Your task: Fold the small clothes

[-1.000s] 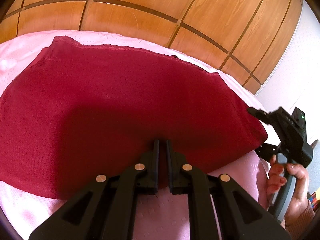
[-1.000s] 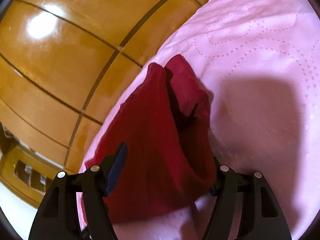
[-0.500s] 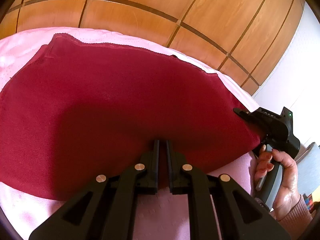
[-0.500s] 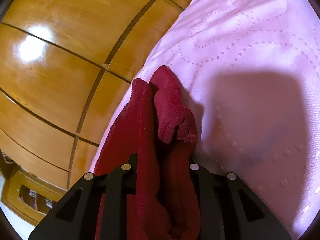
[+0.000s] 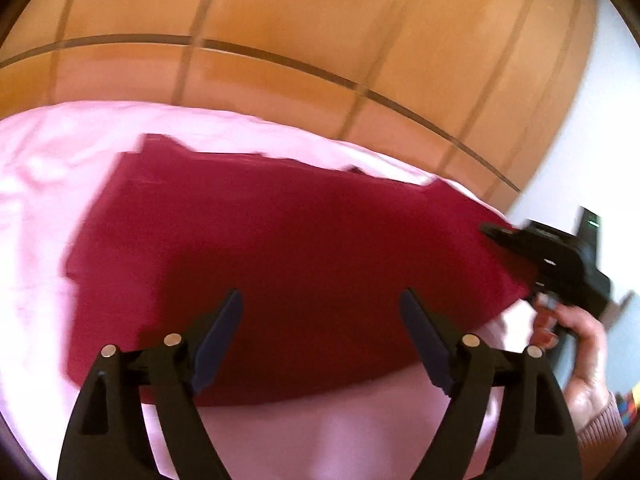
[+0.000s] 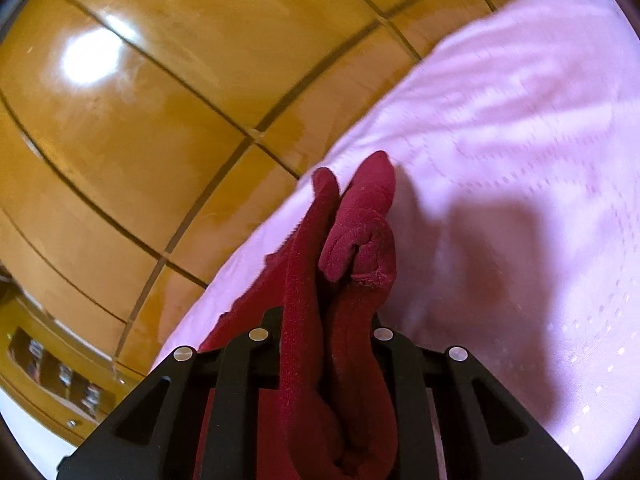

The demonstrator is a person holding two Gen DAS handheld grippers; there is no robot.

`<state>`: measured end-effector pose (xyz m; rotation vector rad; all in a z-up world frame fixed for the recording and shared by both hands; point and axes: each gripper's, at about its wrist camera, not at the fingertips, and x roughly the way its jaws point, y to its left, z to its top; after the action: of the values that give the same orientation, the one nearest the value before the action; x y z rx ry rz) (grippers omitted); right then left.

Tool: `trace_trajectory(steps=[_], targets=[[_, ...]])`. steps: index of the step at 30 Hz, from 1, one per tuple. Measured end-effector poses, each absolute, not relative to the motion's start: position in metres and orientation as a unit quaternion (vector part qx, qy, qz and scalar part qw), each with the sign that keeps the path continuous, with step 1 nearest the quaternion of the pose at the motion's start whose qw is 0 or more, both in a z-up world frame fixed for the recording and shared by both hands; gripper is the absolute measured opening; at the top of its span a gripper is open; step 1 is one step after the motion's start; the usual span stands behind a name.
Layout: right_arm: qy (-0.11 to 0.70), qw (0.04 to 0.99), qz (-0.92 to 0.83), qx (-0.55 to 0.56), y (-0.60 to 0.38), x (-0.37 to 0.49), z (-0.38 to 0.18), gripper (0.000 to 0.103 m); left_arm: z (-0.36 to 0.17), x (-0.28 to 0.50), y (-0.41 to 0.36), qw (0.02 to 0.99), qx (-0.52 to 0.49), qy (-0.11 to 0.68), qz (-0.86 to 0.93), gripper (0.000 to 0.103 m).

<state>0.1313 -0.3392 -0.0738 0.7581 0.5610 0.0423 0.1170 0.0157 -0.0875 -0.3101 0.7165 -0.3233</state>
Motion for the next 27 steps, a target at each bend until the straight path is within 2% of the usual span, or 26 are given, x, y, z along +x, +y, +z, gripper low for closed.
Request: trace_trajectory(steps=[6,13,27], targets=[[0.252,0.916,0.037,0.309,-0.309,0.128,-0.040,0.017,-0.096,0.122,0.085,0.917,-0.176,0.355,-0.045,0.083],[0.239,0.928,0.083,0.273,-0.261,0.128,-0.014,0.017,-0.118,0.112,0.157,0.893,-0.261,0.366,0.031,0.083],[0.276,0.917,0.209,0.197,-0.130,0.138,-0.011,0.017,-0.122,0.092,0.174,0.893,-0.273,0.355,0.038,0.085]])
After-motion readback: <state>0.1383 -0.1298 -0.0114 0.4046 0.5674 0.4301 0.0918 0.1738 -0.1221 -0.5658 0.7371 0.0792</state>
